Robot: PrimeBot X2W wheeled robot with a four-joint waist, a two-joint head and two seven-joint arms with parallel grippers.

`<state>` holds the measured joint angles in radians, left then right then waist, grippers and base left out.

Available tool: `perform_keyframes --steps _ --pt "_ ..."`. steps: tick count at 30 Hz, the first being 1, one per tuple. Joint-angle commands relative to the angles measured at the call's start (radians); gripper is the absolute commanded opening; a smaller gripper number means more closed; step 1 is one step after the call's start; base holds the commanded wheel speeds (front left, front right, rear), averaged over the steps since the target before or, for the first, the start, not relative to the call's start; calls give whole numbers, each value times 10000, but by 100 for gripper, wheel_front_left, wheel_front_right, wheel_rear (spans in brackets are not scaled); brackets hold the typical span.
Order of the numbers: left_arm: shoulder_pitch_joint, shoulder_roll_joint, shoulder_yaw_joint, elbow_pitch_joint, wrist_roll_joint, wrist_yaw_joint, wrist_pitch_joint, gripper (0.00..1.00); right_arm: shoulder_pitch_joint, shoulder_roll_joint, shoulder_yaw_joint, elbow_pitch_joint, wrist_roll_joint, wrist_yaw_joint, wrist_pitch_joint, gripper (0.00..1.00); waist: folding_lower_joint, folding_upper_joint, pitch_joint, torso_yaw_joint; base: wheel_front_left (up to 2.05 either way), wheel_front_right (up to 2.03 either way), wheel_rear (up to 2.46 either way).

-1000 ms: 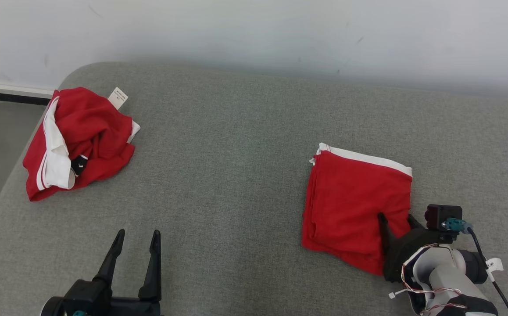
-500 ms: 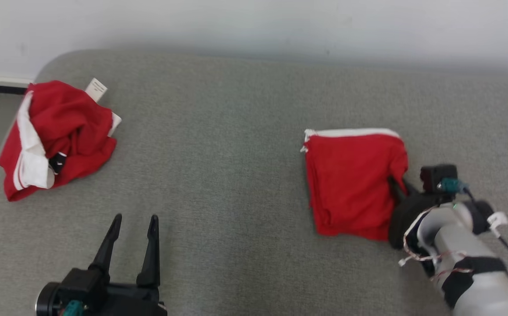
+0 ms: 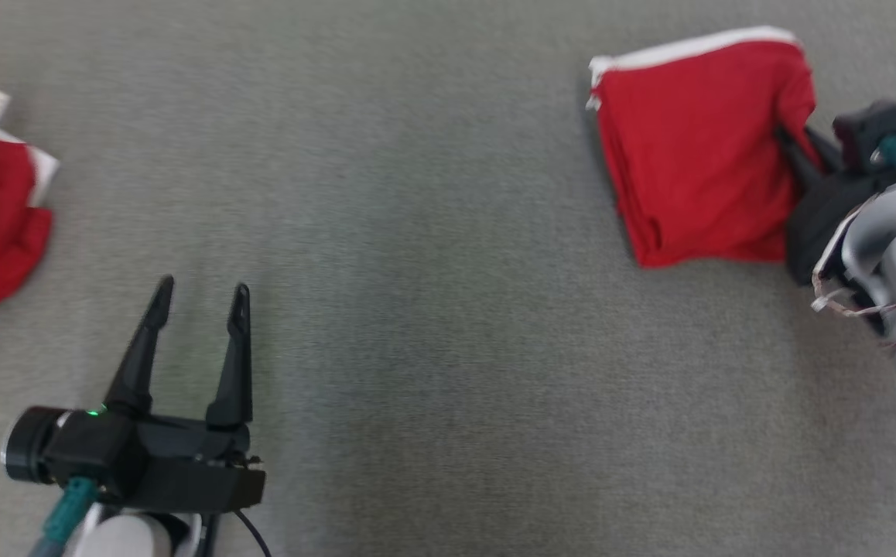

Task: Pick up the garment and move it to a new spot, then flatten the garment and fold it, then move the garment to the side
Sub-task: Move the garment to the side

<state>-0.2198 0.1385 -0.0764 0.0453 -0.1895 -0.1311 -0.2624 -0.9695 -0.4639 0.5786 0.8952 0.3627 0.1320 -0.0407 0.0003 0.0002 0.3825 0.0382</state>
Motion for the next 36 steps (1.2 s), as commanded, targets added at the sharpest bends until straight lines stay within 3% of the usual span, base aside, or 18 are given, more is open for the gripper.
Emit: perform_keyframes --steps 1,10,12,17,25,36 --pt "-223 132 37 -173 47 9 -33 100 -253 -210 118 -121 134 -20 79 0 -3 -2 1272 -1253 0 0 0" --pt "-339 760 481 -1478 463 72 -32 100 -1733 -1722 959 -793 661 -20 460 0 -3 -2 2441 -2434 0 0 0" --pt "-487 907 420 -1708 569 56 -32 100 -2016 -2270 1032 -788 727 -20 379 0 -3 -2 2696 -2524 0 0 0" --pt "-566 1134 331 -2018 601 44 -22 100 -2328 -2922 1001 -614 906 -20 289 0 -3 -2 3039 -2565 0 0 0" --pt "-323 1295 358 -2304 622 91 87 100 -2874 -3201 790 -134 761 -20 150 0 -3 -2 3232 -2587 0 0 0" --pt "-140 1337 326 -2548 524 232 221 100 -3813 -2990 859 593 96 -20 167 0 -3 -2 3258 -2481 0 0 0"
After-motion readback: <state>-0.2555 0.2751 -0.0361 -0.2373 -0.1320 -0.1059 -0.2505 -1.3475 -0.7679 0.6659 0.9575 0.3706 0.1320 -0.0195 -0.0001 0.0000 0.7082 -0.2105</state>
